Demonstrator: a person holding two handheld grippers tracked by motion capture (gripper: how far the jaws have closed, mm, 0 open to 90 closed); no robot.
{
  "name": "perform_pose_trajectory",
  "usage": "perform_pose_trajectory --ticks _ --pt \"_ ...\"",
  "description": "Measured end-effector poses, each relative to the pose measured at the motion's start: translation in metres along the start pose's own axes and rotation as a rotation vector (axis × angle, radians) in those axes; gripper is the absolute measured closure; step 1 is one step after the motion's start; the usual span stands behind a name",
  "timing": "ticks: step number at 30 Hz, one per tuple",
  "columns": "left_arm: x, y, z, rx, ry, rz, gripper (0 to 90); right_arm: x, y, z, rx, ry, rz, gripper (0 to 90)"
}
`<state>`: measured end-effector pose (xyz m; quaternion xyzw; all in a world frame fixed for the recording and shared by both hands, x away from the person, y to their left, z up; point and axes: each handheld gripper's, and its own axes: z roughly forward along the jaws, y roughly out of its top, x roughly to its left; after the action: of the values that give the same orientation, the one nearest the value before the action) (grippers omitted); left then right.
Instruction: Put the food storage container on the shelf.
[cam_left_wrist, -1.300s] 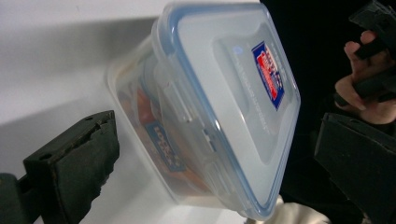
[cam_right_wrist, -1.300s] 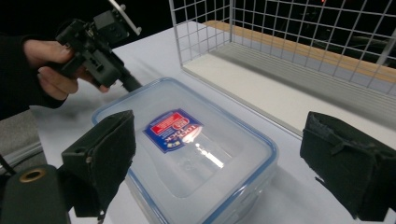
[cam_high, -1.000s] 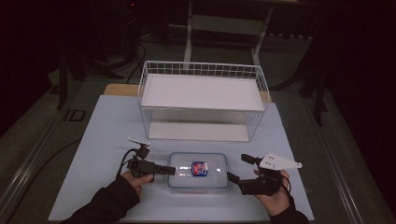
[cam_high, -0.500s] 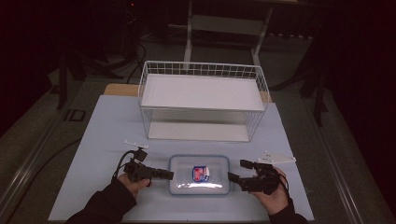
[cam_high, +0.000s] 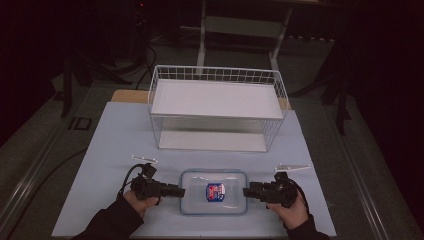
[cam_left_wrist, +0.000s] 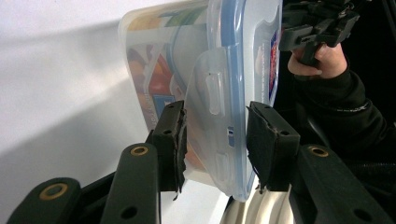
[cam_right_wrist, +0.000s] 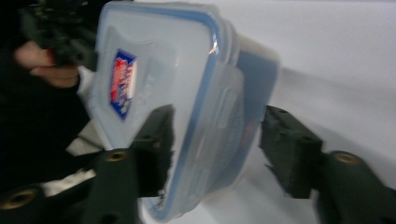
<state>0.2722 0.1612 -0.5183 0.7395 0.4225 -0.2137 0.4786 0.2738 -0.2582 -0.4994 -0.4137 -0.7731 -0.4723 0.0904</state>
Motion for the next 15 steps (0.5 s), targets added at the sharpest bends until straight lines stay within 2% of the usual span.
perform_pose_trajectory --ticks 2,5,12,15 --pt "-0.001 -0.001 0.0 -0.004 0.002 0.006 58.5 -0.0008 0.0006 -0.0002 0.007 0.014 0.008 49.9" --pt "-0.002 -0.0023 -0.0004 -0.003 0.002 0.012 58.8 -0.0005 -0.0002 0.003 0.037 0.047 0.025 50.1" --pt "-0.0037 -0.0042 -0.0009 -0.005 0.005 0.02 58.9 -0.0039 -0.0008 0.0032 0.044 0.08 0.058 52.8" --pt "-0.0061 -0.0064 -0.0012 -0.011 0.011 0.036 59.0 -0.0015 -0.0008 0.0023 0.049 0.074 0.048 53.2"
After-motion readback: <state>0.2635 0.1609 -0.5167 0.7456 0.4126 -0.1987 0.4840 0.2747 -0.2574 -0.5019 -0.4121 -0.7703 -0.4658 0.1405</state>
